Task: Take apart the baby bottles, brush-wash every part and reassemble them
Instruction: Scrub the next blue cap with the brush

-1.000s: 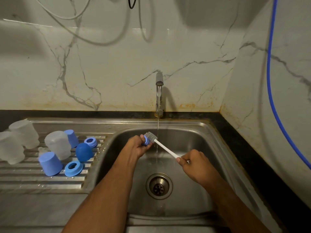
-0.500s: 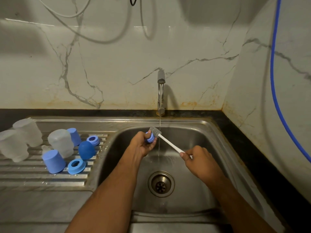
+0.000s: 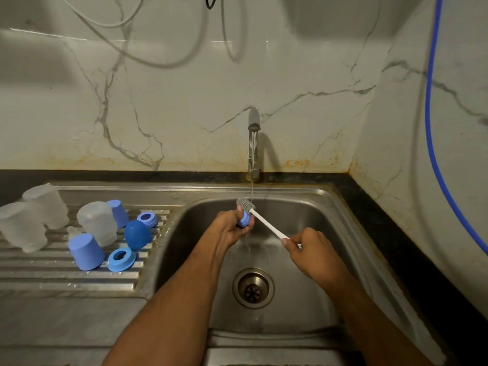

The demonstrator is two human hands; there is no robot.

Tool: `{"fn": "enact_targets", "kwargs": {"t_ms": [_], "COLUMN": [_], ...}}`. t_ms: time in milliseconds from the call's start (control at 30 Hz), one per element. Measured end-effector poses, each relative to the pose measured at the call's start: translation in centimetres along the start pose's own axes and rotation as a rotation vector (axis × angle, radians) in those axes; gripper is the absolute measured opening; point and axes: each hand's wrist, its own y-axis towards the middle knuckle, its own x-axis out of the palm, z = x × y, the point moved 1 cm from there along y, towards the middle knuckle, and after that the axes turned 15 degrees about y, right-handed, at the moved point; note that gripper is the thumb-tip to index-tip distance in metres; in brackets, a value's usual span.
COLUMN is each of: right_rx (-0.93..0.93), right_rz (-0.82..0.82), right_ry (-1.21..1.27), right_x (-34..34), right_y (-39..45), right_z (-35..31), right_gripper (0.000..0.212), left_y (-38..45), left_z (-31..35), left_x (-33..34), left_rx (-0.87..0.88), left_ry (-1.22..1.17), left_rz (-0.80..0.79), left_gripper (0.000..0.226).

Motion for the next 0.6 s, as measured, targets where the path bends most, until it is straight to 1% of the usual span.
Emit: {"fn": "enact_targets", "kwargs": {"t_ms": [100,167,267,367,433,500,600], "right_rx": [-0.004,0.005,0.008,0.011,0.02,0.022,0.011], "right_rz": [-0.024,-0.037,-0.009,-0.002,0.009,0.035,0.042], "right_ry": [-0.001,-0.003,-0.016,-0.062,-0.098,-0.079,-0.052], "right_x": [0.5,-0.1,-1.3,-1.6,-1.9,-2.4,-2.5], "right_y": [-0.2,-0.5,-0.3,-0.3,-0.5,-0.4,-0.3], "right_z": [-0.2,0.1,0.5,0.9,1.3,1.6,1.5], "right_gripper": [0.033,0.031,0.03,0.033,0.033,0.033,0.034], "left_y": [-0.4,-0.5,-0.4,-0.3,-0.4,-0.3,-0.3], "left_z": [-0.4,-0.2,0.6,0.5,0.1,0.2,0.5], "left_x": [-0.3,-0.5,-0.5,-0.2,-0.2,-0.3,-0.9], "left_rx": [0.003,0.017,0.043,-0.011,-0.047,-0.053,-0.085], "left_ry": [-0.038,-0.059,-0.014,0.026,0.015,0.016,-0.015], "left_rz": [-0.016,0.012,0.067,0.085,0.093,0.1,0.087], "left_gripper": [0.013,0.01,0.017,0.022,0.031,0.037,0.035]}}
